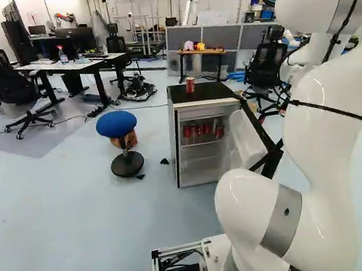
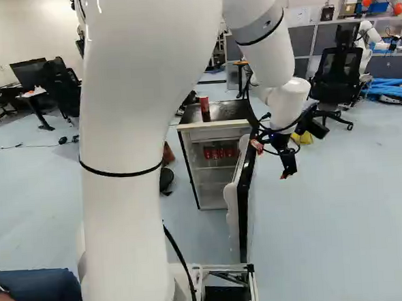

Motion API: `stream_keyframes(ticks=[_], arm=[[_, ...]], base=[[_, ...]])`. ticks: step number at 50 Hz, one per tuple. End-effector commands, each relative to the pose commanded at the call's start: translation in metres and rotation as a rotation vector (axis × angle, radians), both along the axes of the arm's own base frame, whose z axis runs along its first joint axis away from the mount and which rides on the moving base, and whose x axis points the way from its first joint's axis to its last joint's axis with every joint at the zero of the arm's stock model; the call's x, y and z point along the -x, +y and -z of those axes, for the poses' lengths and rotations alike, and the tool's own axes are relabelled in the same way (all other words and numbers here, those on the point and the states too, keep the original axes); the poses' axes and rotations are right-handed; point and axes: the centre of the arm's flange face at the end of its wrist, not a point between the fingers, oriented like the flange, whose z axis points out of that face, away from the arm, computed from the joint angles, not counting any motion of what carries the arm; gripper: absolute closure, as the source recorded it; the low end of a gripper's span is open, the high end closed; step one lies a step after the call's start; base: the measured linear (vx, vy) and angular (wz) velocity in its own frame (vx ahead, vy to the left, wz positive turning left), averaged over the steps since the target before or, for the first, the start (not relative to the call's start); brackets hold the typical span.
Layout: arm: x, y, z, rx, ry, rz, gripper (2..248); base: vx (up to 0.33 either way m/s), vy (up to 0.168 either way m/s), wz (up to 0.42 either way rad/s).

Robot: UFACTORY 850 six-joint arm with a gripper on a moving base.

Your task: Grab a drink from the fridge

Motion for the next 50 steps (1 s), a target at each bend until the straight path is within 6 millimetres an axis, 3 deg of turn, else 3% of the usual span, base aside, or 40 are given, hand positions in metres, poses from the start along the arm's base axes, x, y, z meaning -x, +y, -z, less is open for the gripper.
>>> stream_keyframes(ticks=[50], arm=[[-0.007,0.078,0.001,-0.024,0.025,-0.116,3]], base=[[0.0,0.0,0.0]])
